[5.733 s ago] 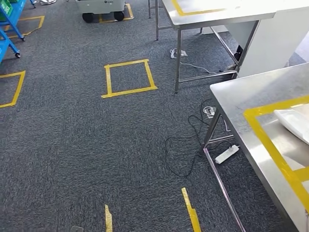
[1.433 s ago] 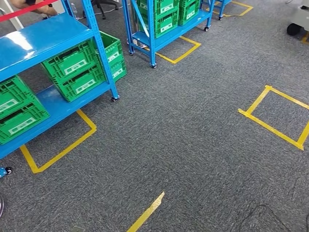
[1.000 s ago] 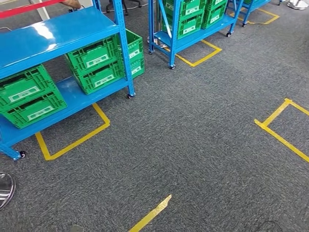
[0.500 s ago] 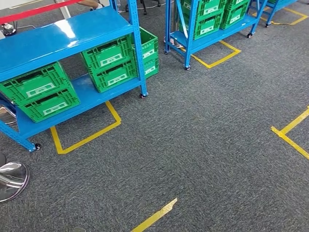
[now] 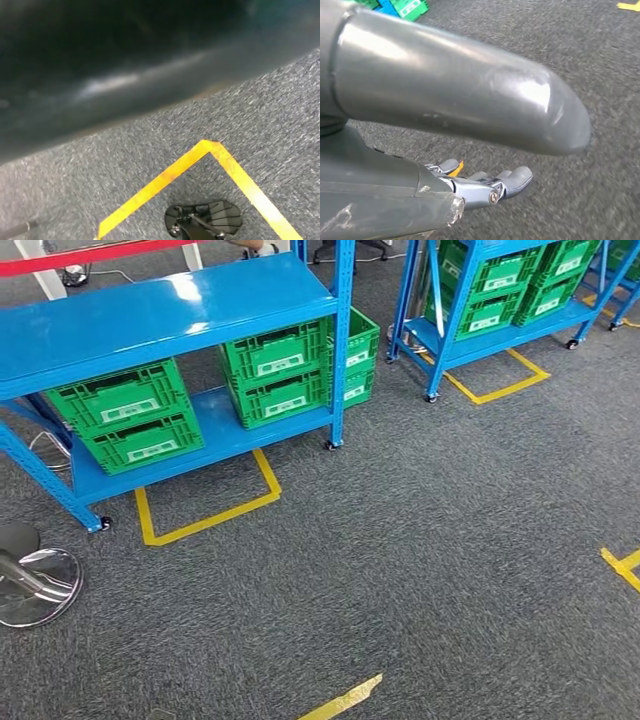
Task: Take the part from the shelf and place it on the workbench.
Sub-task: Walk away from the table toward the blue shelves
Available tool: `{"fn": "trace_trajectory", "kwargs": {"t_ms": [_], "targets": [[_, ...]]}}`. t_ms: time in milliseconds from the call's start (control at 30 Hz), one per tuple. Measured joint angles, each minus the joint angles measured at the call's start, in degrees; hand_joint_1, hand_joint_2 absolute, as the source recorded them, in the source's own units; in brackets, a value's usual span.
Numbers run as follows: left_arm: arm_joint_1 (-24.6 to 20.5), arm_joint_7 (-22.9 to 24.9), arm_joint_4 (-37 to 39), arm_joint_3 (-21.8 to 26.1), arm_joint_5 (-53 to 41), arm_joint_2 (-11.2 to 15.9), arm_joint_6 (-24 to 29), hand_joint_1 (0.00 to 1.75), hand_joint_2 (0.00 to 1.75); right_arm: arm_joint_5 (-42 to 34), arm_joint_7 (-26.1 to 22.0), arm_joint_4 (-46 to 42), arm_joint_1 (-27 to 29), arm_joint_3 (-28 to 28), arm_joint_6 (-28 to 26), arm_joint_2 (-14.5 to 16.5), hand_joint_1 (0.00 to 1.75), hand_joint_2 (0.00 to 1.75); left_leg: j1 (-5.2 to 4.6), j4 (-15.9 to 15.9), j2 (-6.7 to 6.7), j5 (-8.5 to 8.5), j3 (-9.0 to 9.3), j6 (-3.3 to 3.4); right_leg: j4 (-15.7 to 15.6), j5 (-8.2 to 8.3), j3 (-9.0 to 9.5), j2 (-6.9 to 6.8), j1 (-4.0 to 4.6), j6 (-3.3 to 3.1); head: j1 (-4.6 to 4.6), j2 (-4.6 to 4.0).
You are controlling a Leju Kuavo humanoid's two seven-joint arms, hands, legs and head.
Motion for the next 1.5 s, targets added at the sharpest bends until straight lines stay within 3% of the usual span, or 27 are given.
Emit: {"fn": "trace_trajectory", "kwargs": {"t_ms": [67,133,200,267,333,400,433,467,500,567,600,667,733,767,833,900,967,1000,1033,1067,1133,1167,1267,1333,1433,1467,1500], "targets": [[-0.03,-0.01,0.01,0.0,-0.05,-0.07,0.0,0.0,0.0,0.01,0.01,0.01,0.18,0.02,-0.02,-0.01,0.0,0.0,0.08,0.09,-0.88,-1.1,1.2,-0.51,-7.13,5.07,1.62,1.03,-0.11,-0.07,0.03,0.0],[-0.17,0.0,0.02,0.0,-0.13,-0.07,0.01,0.0,0.0,0.02,-0.04,0.05,0.24,0.04,-0.07,-0.02,0.0,0.0,0.11,0.15,-1.58,-1.81,1.49,-1.16,-10.64,6.97,2.65,2.0,-0.03,-0.76,0.03,0.0],[-0.15,0.0,0.02,0.0,-0.2,-0.01,0.02,0.0,0.0,-0.18,-0.1,0.08,0.24,0.02,-0.14,-0.02,0.0,0.0,0.16,0.44,-1.91,-1.86,1.31,-1.7,-10.92,6.74,3.16,1.78,0.06,-1.72,0.04,0.0],[-0.14,-0.01,0.02,0.0,-0.27,0.05,0.02,0.0,0.0,-0.41,-0.11,0.09,0.27,0.0,-0.17,-0.03,0.0,0.0,0.14,3.06,-0.57,-1.62,0.07,-2.27,-11.39,6.56,4.02,1.09,-0.07,-2.43,-0.05,0.0],[-0.37,-0.02,0.02,0.0,-0.34,0.01,0.02,0.0,0.0,-0.44,-0.12,0.09,0.25,0.01,-0.18,-0.04,0.0,0.0,0.16,9.21,1.41,-3.02,-3.63,-2.9,-11.82,5.84,5.21,0.27,-0.12,-3.01,-0.22,0.0],[-0.46,-0.02,0.02,0.0,-0.38,-0.05,0.02,0.0,0.0,-0.44,-0.11,0.09,0.26,0.02,-0.19,-0.04,0.0,0.0,0.24,15.44,2.13,-5.84,-8.16,-3.26,-11.92,4.83,6.37,-0.53,-0.07,-3.2,-0.3,0.0],[-0.38,-0.01,0.02,0.0,-0.39,-0.05,0.02,0.0,0.0,-0.44,-0.11,0.09,0.28,0.01,-0.2,-0.04,0.0,0.0,0.26,16.92,2.21,-6.35,-9.71,-3.28,-11.92,4.26,7.04,-0.87,-0.05,-3.21,-0.33,0.0],[-0.26,-0.02,0.02,0.01,-0.41,-0.04,0.03,0.0,0.0,-0.44,-0.12,0.09,0.29,0.01,-0.2,-0.04,0.0,0.0,0.25,16.68,2.24,-5.61,-10.39,-3.18,-11.93,3.7,7.78,-1.18,-0.01,-3.19,-0.31,0.0],[-0.15,-0.02,0.02,0.01,-0.49,-0.02,0.03,0.0,0.0,-0.44,-0.13,0.09,0.29,0.0,-0.2,-0.04,0.0,0.0,0.2,14.73,2.31,-3.64,-10.24,-2.92,-11.94,3.11,8.61,-1.5,0.05,-3.16,-0.32,0.0],[-0.04,-0.02,0.02,0.04,-0.66,0.05,0.04,0.0,0.0,-0.45,-0.13,0.13,0.3,0.01,-0.21,-0.01,0.0,0.0,-0.33,8.36,3.5,1.62,-8.64,-1.83,-11.99,1.86,10.0,-2.2,0.23,-2.97,-0.25,0.0],[-0.09,-0.02,0.03,0.06,-0.76,0.08,0.04,0.0,0.0,-0.46,-0.12,0.17,0.29,0.01,-0.23,0.02,0.0,0.0,-0.72,5.47,4.32,2.79,-7.92,-1.25,-12.01,1.25,10.48,-2.54,0.36,-2.75,-0.31,0.0],[-0.13,-0.03,0.04,0.11,-0.81,0.16,0.09,0.0,0.0,-0.55,-0.12,0.26,0.26,0.01,-0.31,0.07,0.0,0.0,-1.27,2.88,5.19,2.93,-7.21,-0.5,-12.05,0.44,11.35,-3.28,0.62,-2.18,-0.39,0.0],[-0.01,-0.04,0.05,0.13,-0.85,0.13,0.14,0.0,0.0,-0.84,-0.13,0.27,0.16,0.02,-0.36,0.06,0.0,0.0,-0.99,1.85,4.31,2.88,-5.98,-0.21,-12.06,0.16,12.42,-3.68,0.7,-1.58,-0.57,0.01],[0.03,-0.05,0.06,0.14,-0.87,0.14,0.15,0.0,0.0,-1.02,-0.14,0.27,0.08,0.02,-0.36,0.06,0.0,0.0,-0.78,1.41,3.87,2.86,-5.15,0.02,-11.06,0.13,12.63,-3.21,0.68,-1.34,-0.51,-0.01],[-0.22,-0.06,0.07,0.16,-0.9,0.12,0.16,0.0,0.0,-1.15,-0.13,0.27,-0.2,0.05,-0.34,0.04,0.0,0.0,-0.42,0.99,3.0,2.66,-3.79,0.49,-6.01,-0.79,9.83,-1.56,0.53,-0.89,-0.26,-0.02],[-0.51,-0.07,0.07,0.17,-0.9,0.07,0.16,0.0,0.0,-1.17,-0.13,0.27,-0.28,0.06,-0.37,0.01,0.0,0.0,-0.32,0.97,2.01,1.95,-3.23,0.78,1.01,-3.51,4.54,-0.36,0.35,-0.48,0.02,-0.01],[-0.33,-0.07,0.07,0.17,-0.95,-0.07,0.15,0.0,0.0,-1.19,-0.14,0.26,-0.09,0.03,-0.4,-0.05,0.0,0.0,-0.2,0.97,0.92,0.92,-2.14,0.64,3.25,-5.96,0.8,-0.16,0.19,-0.07,0.09,0.0],[-0.18,-0.07,0.07,0.18,-1.02,-0.12,0.15,0.0,0.0,-1.2,-0.15,0.26,0.01,0.01,-0.41,-0.07,0.0,0.0,-0.09,0.98,0.38,0.3,-1.33,0.46,1.91,-5.39,0.11,-0.14,0.12,0.1,0.11,0.0],[-0.08,-0.07,0.07,0.19,-1.1,-0.15,0.15,0.0,0.0,-1.2,-0.14,0.26,0.11,0.01,-0.43,-0.08,0.0,0.0,0.01,0.98,-0.09,-0.36,-0.43,0.23,-0.78,-3.18,0.09,0.01,0.02,0.25,0.15,0.0],[-0.03,-0.07,0.07,0.21,-1.18,-0.16,0.15,0.0,0.0,-1.2,-0.14,0.27,0.21,0.01,-0.45,-0.1,0.0,0.0,0.07,1.01,-0.49,-1.03,0.3,-0.04,-4.1,0.37,0.28,0.41,-0.13,0.35,0.2,0.0],[-0.11,-0.06,0.08,0.27,-1.32,-0.15,0.15,0.0,0.0,-1.2,-0.12,0.28,0.32,0.03,-0.51,-0.12,0.0,0.0,0.02,1.18,-1.26,-2.37,1.2,-0.75,-8.68,5.67,0.84,1.04,-0.22,-0.18,0.3,0.0],[-0.13,-0.06,0.09,0.3,-1.35,-0.16,0.15,0.0,0.0,-1.31,-0.13,0.28,0.31,0.02,-0.55,-0.13,0.0,0.0,-0.03,1.29,-1.53,-2.78,1.5,-1.17,-9.62,6.93,1.07,1.16,-0.18,-0.7,0.34,0.0],[-0.18,-0.06,0.11,0.34,-1.41,-0.07,0.17,0.0,0.0,-1.6,-0.15,0.28,0.13,-0.01,-0.56,-0.14,0.0,0.0,-0.05,2.83,-0.96,-2.47,1.46,-2.17,-10.3,7.12,2.51,0.67,-0.22,-2.05,0.35,0.0],[-0.35,-0.07,0.11,0.36,-1.55,-0.06,0.14,0.0,0.0,-1.57,-0.15,0.27,0.03,-0.01,-0.35,-0.19,0.0,0.0,0.01,7.68,0.9,-2.83,-1.47,-2.81,-10.77,6.68,3.57,0.3,-0.39,-2.59,0.23,0.0],[-0.42,-0.07,0.11,0.38,-1.86,-0.17,0.1,0.0,0.0,-1.59,-0.15,0.28,0.0,-0.17,0.08,-0.21,0.0,0.0,0.23,15.84,2.21,-7.19,-7.78,-3.51,-11.02,5.33,5.08,-0.11,-0.36,-2.9,0.11,0.0],[-0.37,-0.07,0.11,0.39,-1.93,-0.17,0.09,0.0,0.0,-1.6,-0.15,0.28,0.03,-0.31,0.2,-0.21,0.0,0.0,0.26,16.38,2.24,-7.87,-8.93,-3.51,-11.02,4.79,5.72,-0.12,-0.35,-2.9,0.09,0.0],[-0.33,-0.07,0.11,0.4,-2.01,-0.14,0.08,0.0,0.0,-1.6,-0.16,0.28,0.04,-0.5,0.34,-0.21,0.0,0.0,0.26,15.33,2.24,-7.22,-9.3,-3.38,-11.04,4.24,6.47,-0.07,-0.34,-2.87,0.09,0.0]]}}
